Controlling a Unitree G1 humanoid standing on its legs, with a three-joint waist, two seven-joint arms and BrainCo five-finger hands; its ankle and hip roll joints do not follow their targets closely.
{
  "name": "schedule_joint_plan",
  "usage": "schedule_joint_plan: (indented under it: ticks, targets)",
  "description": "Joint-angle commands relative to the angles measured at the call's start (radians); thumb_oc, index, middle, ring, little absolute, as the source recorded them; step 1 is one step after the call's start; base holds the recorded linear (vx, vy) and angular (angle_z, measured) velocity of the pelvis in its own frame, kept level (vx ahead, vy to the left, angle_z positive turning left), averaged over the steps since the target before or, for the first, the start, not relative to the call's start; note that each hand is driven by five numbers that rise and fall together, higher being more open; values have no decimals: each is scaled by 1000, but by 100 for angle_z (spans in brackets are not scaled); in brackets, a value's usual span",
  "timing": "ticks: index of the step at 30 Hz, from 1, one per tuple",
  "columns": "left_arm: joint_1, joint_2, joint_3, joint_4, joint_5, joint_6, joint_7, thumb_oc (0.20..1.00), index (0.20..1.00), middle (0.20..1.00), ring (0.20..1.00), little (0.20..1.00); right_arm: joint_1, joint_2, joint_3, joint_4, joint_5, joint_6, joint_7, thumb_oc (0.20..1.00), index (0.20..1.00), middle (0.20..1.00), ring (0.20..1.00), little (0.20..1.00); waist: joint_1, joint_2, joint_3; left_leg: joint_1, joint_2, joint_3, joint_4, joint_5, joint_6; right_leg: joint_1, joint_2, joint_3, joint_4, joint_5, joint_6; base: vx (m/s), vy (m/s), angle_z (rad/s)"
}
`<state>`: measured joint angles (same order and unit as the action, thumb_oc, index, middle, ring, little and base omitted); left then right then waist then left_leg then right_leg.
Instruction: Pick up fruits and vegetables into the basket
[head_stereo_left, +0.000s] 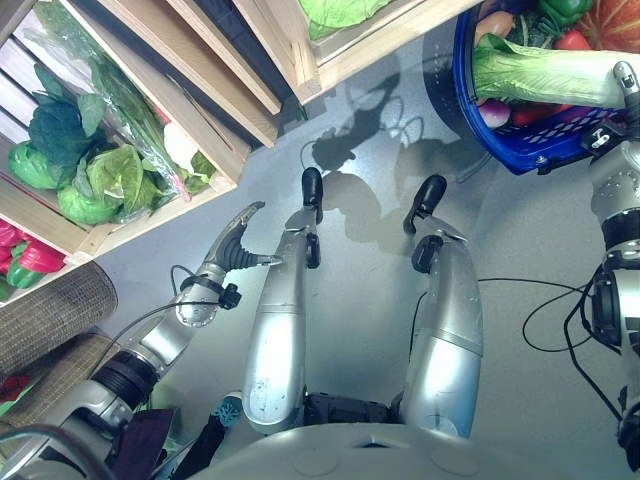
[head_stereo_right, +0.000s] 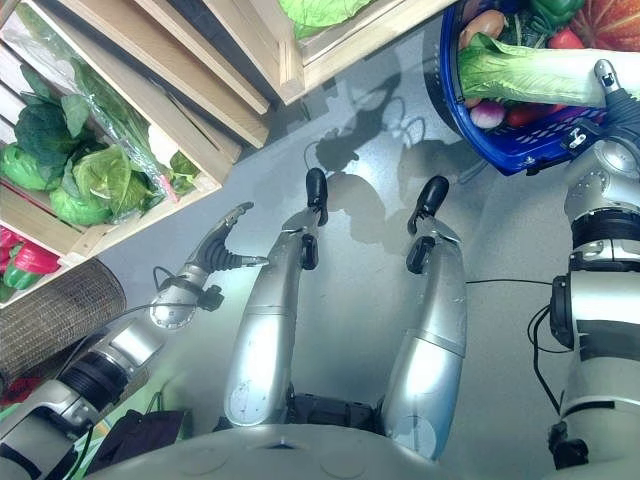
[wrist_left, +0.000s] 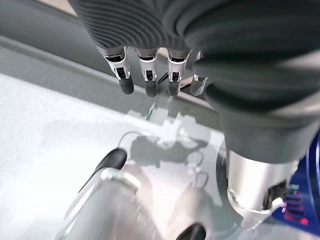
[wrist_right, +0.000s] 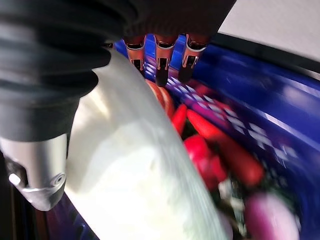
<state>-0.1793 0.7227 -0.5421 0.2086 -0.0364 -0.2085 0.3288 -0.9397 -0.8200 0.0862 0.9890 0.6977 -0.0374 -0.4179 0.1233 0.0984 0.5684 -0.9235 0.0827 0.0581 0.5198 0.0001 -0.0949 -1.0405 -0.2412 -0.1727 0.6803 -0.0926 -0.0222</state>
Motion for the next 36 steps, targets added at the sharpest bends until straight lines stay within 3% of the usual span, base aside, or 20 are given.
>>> schedule_joint_plan:
  ticks: [1,7,15,17,23,27,31,33,36]
  targets:
    - [104,-16,30,-83,31,-81,55,1000,1000,1000,1000,1000,97,-105,18,-114,-97,-75,-104,1000,1000,1000,1000,1000,-32,109,-48,12,-19,29,-32,-67,70,28,58,-31,45,-88,47,-22,35,-1]
    - [131,-25,111,-146,73,-148,101,1000,1000,1000,1000,1000,314,-48,-125,-357,-178,-156,-265,1000,1000,1000,1000,1000,-73,80,-48,92,-18,50,-74,-64,67,111,79,-28,-23,-70,57,-22,50,-5]
    - [154,-55,227,-249,106,-254,132,1000,1000,1000,1000,1000,679,145,-221,-682,-349,-274,-357,1000,1000,1000,1000,1000,-142,31,-48,215,-21,75,-131,-59,63,241,106,-12,-112,-40,79,-9,50,-8]
    - [149,-65,260,-273,121,-270,134,1000,1000,1000,1000,1000,729,197,-220,-716,-389,-295,-349,1000,1000,1000,1000,1000,-157,16,-48,228,-17,89,-146,-33,67,260,109,-19,-143,-7,77,-81,17,-16]
    - [145,-77,311,-312,103,-279,88,1000,1000,1000,1000,1000,835,265,-201,-795,-395,-309,-282,1000,1000,1000,1000,1000,-183,-13,-48,310,-10,99,-170,-33,64,345,117,-5,-182,-2,93,-15,16,-11]
    - [150,-90,341,-348,29,-313,-24,1000,1000,1000,1000,1000,895,300,-183,-858,-412,-329,-222,1000,1000,1000,1000,1000,-198,-31,-48,379,-2,107,-188,-35,62,417,114,1,-209,0,102,6,15,-6]
    - [166,-122,378,-405,-120,-386,-134,1000,1000,1000,1000,1000,949,316,-158,-948,-481,-354,-203,1000,1000,1000,1000,1000,-206,-41,-48,455,-1,117,-225,-31,62,495,111,8,-253,5,113,14,19,-8]
    - [157,-133,388,-417,-76,-409,-82,1000,1000,1000,1000,1000,952,313,-143,-969,-499,-342,-194,1000,1000,1000,1000,1000,-208,-45,-48,475,0,119,-227,-34,63,517,110,9,-259,4,114,13,8,-4]
    - [136,-133,403,-434,-31,-378,-8,1000,1000,1000,1000,1000,952,301,-119,-996,-532,-307,-192,1000,1000,1000,1000,1000,-209,-48,-48,491,1,120,-225,-36,63,536,108,12,-260,0,114,6,-1,-1]
